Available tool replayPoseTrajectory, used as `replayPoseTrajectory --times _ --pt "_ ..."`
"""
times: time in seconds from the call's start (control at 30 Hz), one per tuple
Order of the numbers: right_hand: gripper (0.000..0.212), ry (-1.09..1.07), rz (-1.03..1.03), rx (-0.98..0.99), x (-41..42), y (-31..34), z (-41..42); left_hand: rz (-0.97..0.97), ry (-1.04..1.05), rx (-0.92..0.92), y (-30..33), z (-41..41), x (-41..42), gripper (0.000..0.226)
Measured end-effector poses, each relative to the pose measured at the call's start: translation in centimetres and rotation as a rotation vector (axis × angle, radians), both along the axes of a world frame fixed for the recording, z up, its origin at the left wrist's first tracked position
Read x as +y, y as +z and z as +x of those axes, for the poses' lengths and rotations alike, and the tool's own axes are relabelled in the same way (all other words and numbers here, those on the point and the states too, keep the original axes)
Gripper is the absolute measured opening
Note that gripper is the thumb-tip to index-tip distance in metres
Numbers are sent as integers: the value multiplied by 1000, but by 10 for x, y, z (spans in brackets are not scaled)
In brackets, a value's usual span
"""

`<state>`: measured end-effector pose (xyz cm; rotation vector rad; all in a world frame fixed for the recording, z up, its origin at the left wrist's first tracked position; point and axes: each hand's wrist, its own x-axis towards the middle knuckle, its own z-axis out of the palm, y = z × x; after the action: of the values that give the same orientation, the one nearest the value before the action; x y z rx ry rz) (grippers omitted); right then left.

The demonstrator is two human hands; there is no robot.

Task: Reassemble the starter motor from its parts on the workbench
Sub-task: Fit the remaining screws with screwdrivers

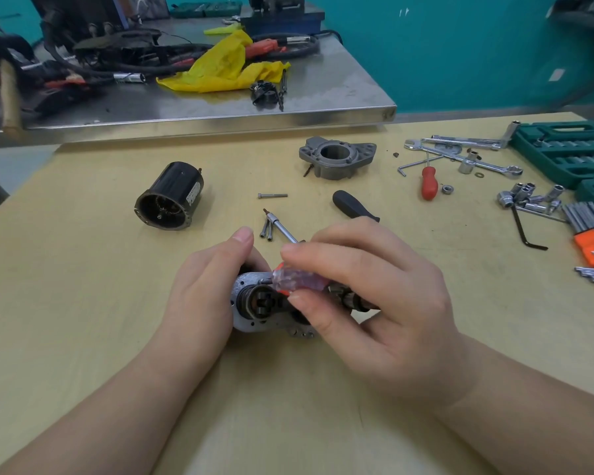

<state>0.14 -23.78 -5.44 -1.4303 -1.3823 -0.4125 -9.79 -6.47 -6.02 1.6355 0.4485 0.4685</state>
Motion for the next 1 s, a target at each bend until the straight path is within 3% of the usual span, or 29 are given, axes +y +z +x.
replayPoseTrajectory --times 1.0 --pt "27 47 -13 53 -1 -3 1 -11 11 6 -4 2 1 63"
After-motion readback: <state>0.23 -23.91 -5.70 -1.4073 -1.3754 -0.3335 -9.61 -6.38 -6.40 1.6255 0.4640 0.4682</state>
